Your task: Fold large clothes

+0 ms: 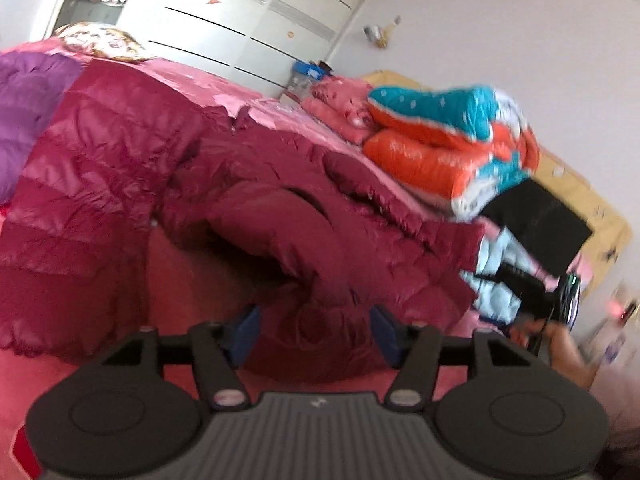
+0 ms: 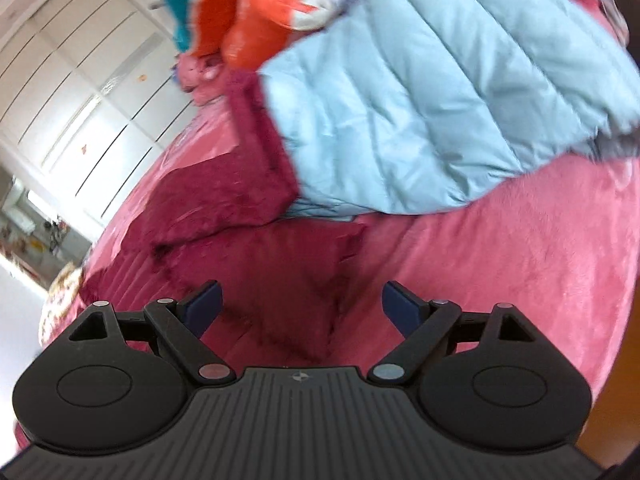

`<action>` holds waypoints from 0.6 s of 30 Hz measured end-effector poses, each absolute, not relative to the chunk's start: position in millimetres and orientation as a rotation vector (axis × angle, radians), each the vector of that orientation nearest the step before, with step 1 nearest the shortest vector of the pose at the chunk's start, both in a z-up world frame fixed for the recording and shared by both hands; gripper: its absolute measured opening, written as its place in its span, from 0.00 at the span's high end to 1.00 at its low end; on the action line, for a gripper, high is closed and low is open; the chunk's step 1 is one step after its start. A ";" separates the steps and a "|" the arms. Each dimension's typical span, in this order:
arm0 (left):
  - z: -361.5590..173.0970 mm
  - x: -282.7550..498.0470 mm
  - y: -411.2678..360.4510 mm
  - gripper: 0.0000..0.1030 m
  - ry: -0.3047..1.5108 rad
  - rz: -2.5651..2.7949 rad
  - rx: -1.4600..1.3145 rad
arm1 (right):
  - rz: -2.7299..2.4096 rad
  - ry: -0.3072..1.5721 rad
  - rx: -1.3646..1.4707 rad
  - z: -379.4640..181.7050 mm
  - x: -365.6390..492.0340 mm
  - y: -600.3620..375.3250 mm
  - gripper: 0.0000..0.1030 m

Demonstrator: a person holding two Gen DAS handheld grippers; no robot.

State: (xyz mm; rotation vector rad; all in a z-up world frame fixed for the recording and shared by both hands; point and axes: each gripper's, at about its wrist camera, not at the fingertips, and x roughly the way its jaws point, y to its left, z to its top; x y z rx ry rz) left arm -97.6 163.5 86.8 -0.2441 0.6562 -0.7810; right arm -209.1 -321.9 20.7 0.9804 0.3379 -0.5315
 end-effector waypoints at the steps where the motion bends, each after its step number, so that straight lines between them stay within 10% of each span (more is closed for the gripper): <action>1: 85.1 -98.0 158.0 0.41 0.656 -0.778 -0.216 | -0.507 0.336 1.007 16.6 -205.5 -327.0 0.00; 18: 59.5 -72.9 108.0 0.37 0.684 -0.667 -0.116 | -0.379 0.387 1.008 8.8 -154.7 -333.4 0.10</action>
